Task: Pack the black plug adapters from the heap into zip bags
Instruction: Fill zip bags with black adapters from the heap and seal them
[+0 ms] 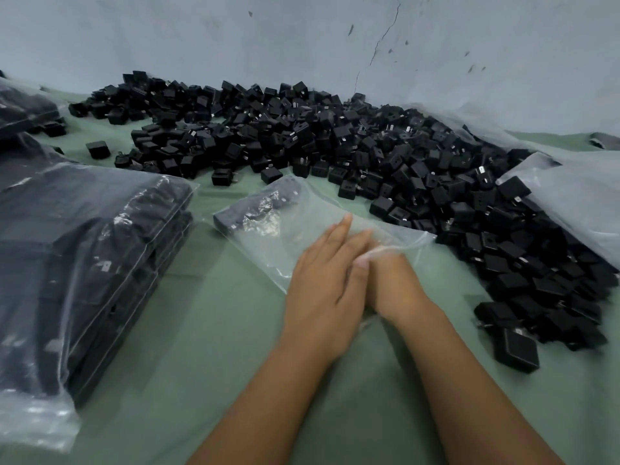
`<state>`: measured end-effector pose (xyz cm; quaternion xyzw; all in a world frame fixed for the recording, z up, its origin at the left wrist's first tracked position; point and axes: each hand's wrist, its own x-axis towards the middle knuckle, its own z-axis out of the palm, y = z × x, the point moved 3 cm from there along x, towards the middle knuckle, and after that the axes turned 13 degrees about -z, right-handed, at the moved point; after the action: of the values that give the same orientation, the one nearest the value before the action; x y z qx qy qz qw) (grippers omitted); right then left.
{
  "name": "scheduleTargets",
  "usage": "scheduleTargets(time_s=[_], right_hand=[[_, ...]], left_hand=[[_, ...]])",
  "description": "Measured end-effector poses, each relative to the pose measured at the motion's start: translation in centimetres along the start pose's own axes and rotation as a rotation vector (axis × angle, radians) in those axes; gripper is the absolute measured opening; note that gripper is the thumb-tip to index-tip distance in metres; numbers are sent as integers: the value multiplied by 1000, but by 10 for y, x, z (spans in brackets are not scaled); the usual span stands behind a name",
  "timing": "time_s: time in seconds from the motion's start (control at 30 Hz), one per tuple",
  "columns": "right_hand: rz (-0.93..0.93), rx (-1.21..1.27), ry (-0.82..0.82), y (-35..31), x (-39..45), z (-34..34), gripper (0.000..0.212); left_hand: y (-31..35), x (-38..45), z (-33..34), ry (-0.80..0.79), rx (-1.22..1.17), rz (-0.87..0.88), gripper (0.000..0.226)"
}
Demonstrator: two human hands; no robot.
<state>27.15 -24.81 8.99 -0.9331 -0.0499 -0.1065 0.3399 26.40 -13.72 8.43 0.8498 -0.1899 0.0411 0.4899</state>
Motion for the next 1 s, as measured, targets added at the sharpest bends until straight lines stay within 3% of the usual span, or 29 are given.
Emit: scheduleTargets(time_s=[0.07,0.13,0.23,0.3,0.37,0.43,0.47,0.53,0.63,0.77,0.87,1.0], right_hand=[[-133,-285,307,4,-12,-14,20],[-177,-380,668,6,-33,-30,20],[-121,-466,917,8,-48,-46,21],[126,-669,778,24,-48,-51,34],[433,-783,418,39,-51,-50,52],[579,-793,191,50,-52,-47,58],[588,-823,151,53,-53,-47,55],[482,-866,177,53,-53,-50,41],[285,-828,357,47,-50,-53,28],[471,-827,453,50,-55,-55,27],[472,-860,391,59,-57,-56,28],[502,-766,448,62,-58,-57,31]], left_hand=[[-5,2,-1,11,-53,-56,48],[-9,2,-2,33,-151,-119,48],[-15,0,-4,27,-320,-234,41],[-17,-1,-5,12,-375,-287,26],[-15,-2,-6,-12,-364,-311,26],[-14,-2,-6,-48,-301,-315,28],[-13,-2,-6,-71,-251,-309,29],[-13,-1,-4,-118,-117,-289,27],[-13,1,-1,-133,41,-232,32],[-13,1,-1,-133,79,-241,36],[-12,2,-1,-136,97,-256,36],[-11,2,-1,-130,80,-256,37]])
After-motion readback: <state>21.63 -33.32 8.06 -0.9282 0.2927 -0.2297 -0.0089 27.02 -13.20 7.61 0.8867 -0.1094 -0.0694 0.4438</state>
